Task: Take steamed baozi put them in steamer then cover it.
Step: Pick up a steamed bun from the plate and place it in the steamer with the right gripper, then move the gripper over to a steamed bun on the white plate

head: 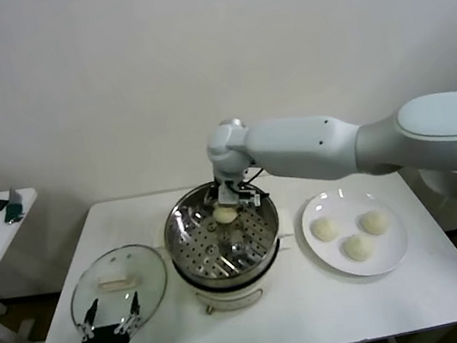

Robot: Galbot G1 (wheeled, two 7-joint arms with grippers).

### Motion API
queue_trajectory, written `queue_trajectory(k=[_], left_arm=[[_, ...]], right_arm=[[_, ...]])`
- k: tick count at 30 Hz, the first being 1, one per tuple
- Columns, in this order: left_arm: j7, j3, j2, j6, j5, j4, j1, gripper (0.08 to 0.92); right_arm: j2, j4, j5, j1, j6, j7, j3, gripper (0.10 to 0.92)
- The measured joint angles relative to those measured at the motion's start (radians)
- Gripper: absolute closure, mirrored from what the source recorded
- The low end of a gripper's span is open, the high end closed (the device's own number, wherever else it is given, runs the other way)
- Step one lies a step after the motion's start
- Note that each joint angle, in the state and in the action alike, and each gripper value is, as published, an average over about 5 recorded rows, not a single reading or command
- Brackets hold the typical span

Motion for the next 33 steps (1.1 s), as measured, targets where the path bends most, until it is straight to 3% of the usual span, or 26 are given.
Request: queue_trajectory(k=[4, 9, 13, 20, 27, 33], left_arm=[[0.0, 0.002, 0.0, 0.0, 0.001, 0.0, 0.001, 0.177], [0.001, 0.007, 0.0, -0.003, 0.002, -0.005, 0.002, 0.177], [0.001, 0.009, -0.002, -0.005, 0.004, -0.012, 0.006, 0.177], [0.002, 0.016, -0.007, -0.006, 0.011, -0.025, 0.014, 0.177], [0.003, 0.019, -0.007, -0.003, 0.016, -0.039, 0.02, 0.177], [0.003, 0.02, -0.004, -0.003, 0.015, -0.048, 0.021, 0.177]], right_arm=[[0.005, -0.018, -0.007, -0.01, 0.012, 0.01, 0.002, 0.327], [-0.001, -0.022, -0.003, -0.011, 0.024, 0.035, 0.012, 0.226], [-0.022, -0.002, 0.05, 0.027, 0.029, 0.032, 0.004, 0.205], [-0.101, 0.066, 0.326, 0.183, -0.026, -0.048, -0.066, 0.202], [-0.246, 0.141, 0.667, 0.361, -0.203, -0.102, -0.19, 0.203], [-0.394, 0.209, 0.805, 0.435, -0.366, -0.1, -0.297, 0.203]])
